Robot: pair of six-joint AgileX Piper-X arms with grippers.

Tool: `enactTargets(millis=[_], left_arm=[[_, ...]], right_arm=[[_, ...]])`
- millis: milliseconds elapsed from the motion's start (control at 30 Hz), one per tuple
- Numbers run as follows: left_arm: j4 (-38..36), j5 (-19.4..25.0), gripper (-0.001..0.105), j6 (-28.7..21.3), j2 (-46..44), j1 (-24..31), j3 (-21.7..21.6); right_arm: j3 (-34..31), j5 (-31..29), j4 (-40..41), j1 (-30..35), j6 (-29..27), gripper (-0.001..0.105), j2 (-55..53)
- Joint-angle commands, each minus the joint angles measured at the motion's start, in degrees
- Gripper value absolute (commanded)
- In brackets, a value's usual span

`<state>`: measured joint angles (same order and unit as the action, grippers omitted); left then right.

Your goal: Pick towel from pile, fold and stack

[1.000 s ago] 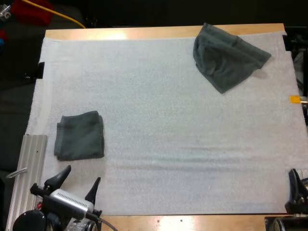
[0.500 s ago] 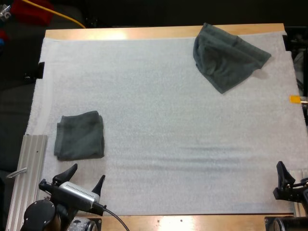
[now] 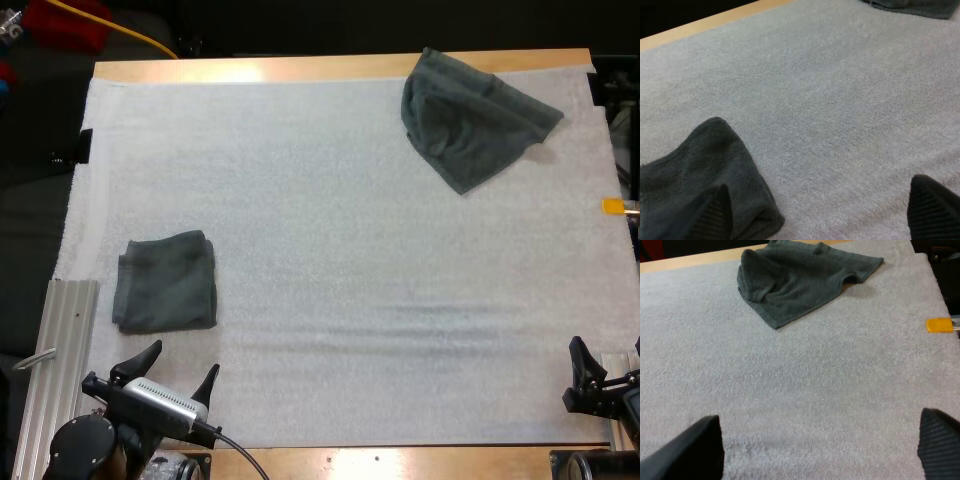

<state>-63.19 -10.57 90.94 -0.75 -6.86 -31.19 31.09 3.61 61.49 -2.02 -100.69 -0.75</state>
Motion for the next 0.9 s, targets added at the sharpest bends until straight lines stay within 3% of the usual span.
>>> enactTargets(millis=[0,300,533,867], left_arm=[[0.52,0.04,0.070,0.53,-7.80,-0.29,-0.20],[0.52,0.04,0.070,0.53,-7.80,-0.08,-0.20],[0.52,0.04,0.070,0.53,-7.95,4.41,-0.20],[0.52,0.04,0.070,0.53,-7.95,4.39,-0.20]], right_arm=[[0.10,0.06,-0.61,0.23,-0.16,0.077,-2.24],[0.10,0.06,-0.61,-0.36,-0.16,0.077,-2.24],[0.10,0.06,-0.61,-0.60,-0.16,0.077,-2.24],[0.10,0.06,-0.61,-0.60,-0.16,0.077,-2.24]])
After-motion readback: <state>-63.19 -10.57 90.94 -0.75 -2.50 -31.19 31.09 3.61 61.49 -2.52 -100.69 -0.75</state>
